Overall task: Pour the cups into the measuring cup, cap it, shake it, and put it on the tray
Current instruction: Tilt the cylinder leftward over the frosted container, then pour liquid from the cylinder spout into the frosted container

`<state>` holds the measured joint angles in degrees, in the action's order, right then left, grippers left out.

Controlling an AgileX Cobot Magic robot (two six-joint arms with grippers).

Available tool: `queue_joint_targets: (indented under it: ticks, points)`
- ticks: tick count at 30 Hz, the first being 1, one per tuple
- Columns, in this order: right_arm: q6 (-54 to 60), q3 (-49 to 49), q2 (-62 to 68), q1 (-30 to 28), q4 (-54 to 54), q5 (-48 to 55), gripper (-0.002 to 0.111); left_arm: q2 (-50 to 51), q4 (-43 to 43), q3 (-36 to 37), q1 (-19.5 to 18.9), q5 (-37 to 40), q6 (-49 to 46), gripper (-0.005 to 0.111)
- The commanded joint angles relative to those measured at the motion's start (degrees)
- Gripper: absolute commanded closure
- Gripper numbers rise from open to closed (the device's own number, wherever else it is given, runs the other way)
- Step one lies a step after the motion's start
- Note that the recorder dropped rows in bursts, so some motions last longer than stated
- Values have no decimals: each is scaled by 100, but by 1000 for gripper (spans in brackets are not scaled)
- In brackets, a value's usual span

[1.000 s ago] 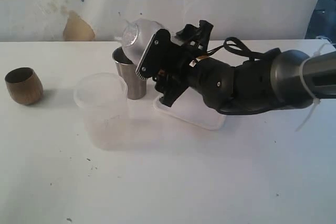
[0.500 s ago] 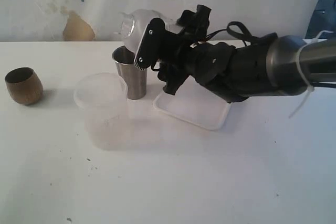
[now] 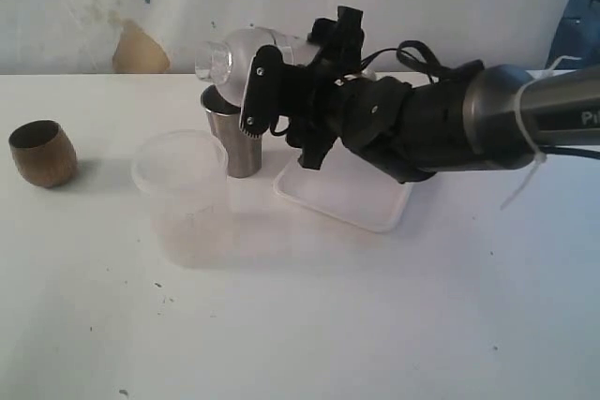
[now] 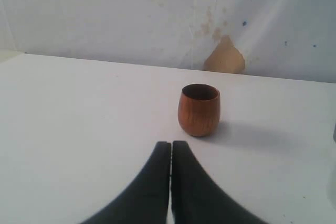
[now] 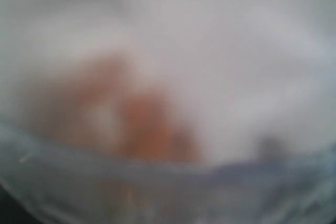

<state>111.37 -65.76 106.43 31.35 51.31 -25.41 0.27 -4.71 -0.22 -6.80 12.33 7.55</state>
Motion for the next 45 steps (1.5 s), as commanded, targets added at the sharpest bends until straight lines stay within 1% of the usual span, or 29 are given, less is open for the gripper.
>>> queue_joint_targets:
  ticks: [1, 9, 19, 25, 29, 45]
  points:
    - [615, -183, -86, 24, -104, -391, 108, -27, -9, 22, 6, -65, 3, 106]
    - [1075, -231, -86, 24, -268, -428, 108, -27, -9, 22, 6, -65, 3, 106]
    - [1075, -231, -39, 24, -744, -442, 108, -27, -9, 22, 6, -65, 3, 106]
    - [1075, -231, 218, 24, -1212, -890, 108, -27, -9, 22, 6, -65, 3, 106]
    - [1075, -231, 234, 24, -1572, -940, 108, -27, -9, 22, 6, -65, 3, 106]
    - [1089, -231, 234, 24, -2137, -1099, 108, -27, -9, 22, 6, -65, 3, 106]
